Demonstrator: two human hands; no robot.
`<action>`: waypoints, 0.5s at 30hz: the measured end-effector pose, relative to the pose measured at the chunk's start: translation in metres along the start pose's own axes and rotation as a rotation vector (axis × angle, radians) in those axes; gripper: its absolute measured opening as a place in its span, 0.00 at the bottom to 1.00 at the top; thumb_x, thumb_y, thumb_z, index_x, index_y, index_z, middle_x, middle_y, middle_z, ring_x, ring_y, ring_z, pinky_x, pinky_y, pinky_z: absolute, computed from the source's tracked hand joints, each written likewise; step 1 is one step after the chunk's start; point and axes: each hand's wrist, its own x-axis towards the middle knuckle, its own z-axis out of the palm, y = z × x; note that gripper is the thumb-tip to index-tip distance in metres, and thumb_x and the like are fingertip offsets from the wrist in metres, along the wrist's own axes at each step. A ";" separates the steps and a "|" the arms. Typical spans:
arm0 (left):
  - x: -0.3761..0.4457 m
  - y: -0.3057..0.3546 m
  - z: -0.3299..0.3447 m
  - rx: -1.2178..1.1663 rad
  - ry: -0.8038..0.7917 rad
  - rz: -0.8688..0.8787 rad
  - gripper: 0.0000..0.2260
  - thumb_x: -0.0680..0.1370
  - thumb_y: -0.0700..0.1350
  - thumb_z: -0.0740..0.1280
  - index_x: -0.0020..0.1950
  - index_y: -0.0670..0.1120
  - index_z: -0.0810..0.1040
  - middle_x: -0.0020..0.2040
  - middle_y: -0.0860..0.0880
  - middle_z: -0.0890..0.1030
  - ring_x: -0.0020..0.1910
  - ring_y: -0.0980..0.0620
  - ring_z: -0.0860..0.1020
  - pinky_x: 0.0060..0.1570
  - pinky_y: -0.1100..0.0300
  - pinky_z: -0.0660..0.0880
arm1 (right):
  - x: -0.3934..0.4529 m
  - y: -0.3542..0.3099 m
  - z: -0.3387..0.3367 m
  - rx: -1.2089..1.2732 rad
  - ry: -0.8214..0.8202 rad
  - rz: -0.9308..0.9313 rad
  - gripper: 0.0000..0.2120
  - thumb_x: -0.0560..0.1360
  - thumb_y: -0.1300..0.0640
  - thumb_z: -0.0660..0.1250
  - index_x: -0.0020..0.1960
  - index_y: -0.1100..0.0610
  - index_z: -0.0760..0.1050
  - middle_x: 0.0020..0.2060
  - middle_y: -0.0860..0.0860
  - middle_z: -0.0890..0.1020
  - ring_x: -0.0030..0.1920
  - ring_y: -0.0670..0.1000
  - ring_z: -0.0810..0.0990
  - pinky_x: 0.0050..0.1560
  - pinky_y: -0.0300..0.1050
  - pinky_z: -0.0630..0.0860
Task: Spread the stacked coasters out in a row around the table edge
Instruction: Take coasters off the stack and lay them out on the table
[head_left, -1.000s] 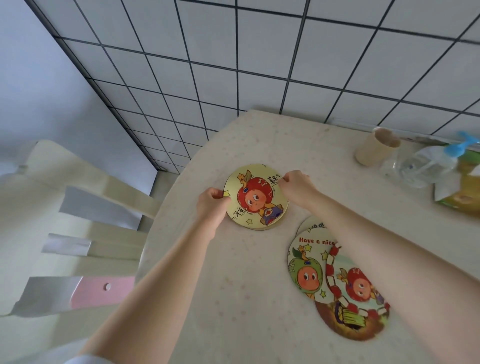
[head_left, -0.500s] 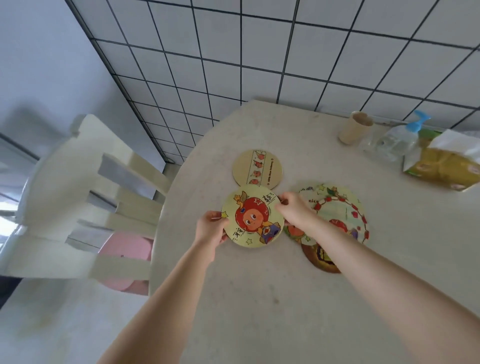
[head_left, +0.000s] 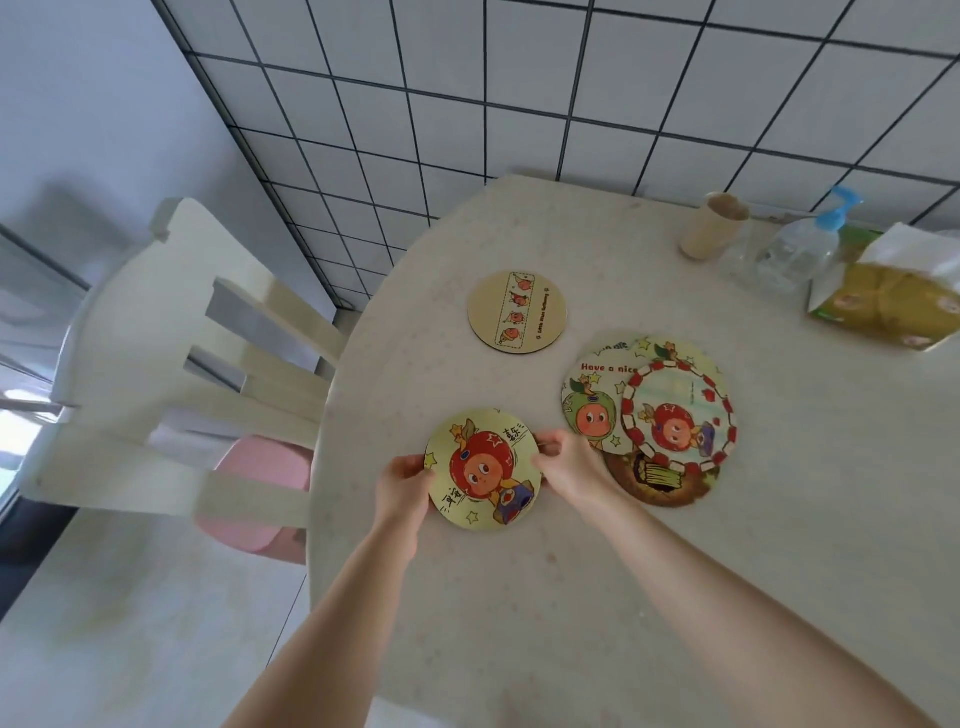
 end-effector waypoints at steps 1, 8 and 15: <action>0.000 0.001 0.005 0.019 -0.003 0.034 0.13 0.73 0.33 0.62 0.43 0.50 0.82 0.44 0.46 0.84 0.45 0.44 0.81 0.46 0.51 0.79 | 0.000 -0.001 -0.001 0.014 0.027 -0.013 0.17 0.73 0.62 0.65 0.62 0.58 0.75 0.55 0.52 0.82 0.52 0.50 0.80 0.51 0.43 0.78; -0.006 0.008 0.020 0.086 0.259 0.061 0.15 0.76 0.35 0.60 0.61 0.42 0.77 0.53 0.50 0.77 0.50 0.50 0.74 0.49 0.59 0.69 | -0.001 0.007 -0.016 0.010 0.056 -0.071 0.16 0.76 0.62 0.64 0.64 0.59 0.72 0.56 0.51 0.80 0.57 0.50 0.78 0.56 0.42 0.74; -0.016 0.030 0.070 0.066 0.161 0.099 0.13 0.75 0.36 0.59 0.54 0.47 0.78 0.51 0.48 0.80 0.49 0.45 0.80 0.44 0.54 0.78 | 0.003 0.036 -0.077 -0.046 0.179 -0.023 0.12 0.77 0.60 0.64 0.60 0.55 0.75 0.48 0.47 0.79 0.48 0.49 0.79 0.43 0.38 0.72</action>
